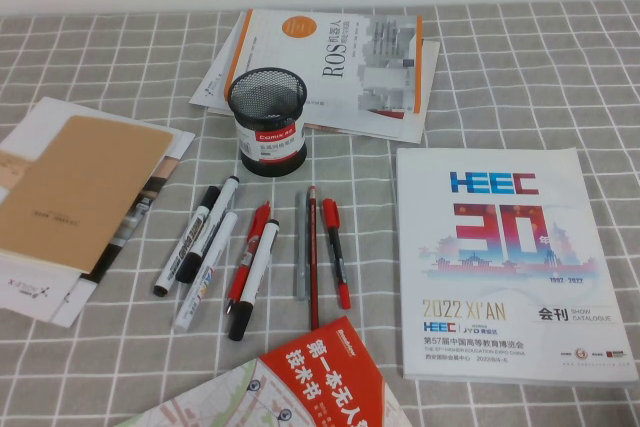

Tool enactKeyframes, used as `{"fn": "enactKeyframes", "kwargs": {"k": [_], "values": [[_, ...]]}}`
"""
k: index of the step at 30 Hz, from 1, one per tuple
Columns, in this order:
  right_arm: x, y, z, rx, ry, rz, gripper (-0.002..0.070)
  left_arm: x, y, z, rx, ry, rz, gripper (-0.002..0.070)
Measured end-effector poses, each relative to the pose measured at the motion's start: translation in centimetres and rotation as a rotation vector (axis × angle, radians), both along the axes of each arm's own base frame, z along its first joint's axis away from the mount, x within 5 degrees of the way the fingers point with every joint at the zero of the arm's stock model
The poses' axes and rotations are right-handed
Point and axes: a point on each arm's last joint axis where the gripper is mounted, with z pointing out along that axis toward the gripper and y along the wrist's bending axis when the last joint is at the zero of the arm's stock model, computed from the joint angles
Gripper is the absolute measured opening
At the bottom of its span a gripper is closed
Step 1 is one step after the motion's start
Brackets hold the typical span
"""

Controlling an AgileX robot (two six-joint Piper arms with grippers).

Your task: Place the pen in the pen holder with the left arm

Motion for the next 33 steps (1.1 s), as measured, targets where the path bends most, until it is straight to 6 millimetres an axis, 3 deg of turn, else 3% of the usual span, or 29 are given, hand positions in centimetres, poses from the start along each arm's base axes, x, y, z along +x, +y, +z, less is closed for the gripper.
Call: {"fn": "enactKeyframes", "kwargs": {"k": [13,19,23,33], "values": [[0.0,0.0,0.0,0.000,0.000,0.000,-0.0014,0.1,0.0,0.7,-0.132,-0.070,0.008,-0.0005],[0.0,0.0,0.0,0.000,0.000,0.000,-0.0014,0.1,0.0,0.7,-0.355,-0.049,0.024,-0.0005],[0.0,0.0,0.0,0.000,0.000,0.000,-0.0014,0.3,-0.1,0.7,-0.392,0.029,0.039,-0.0005],[0.0,0.0,0.0,0.000,0.000,0.000,-0.0014,1.5,-1.1,7.3,-0.175,0.267,-0.074,-0.0005]]}}
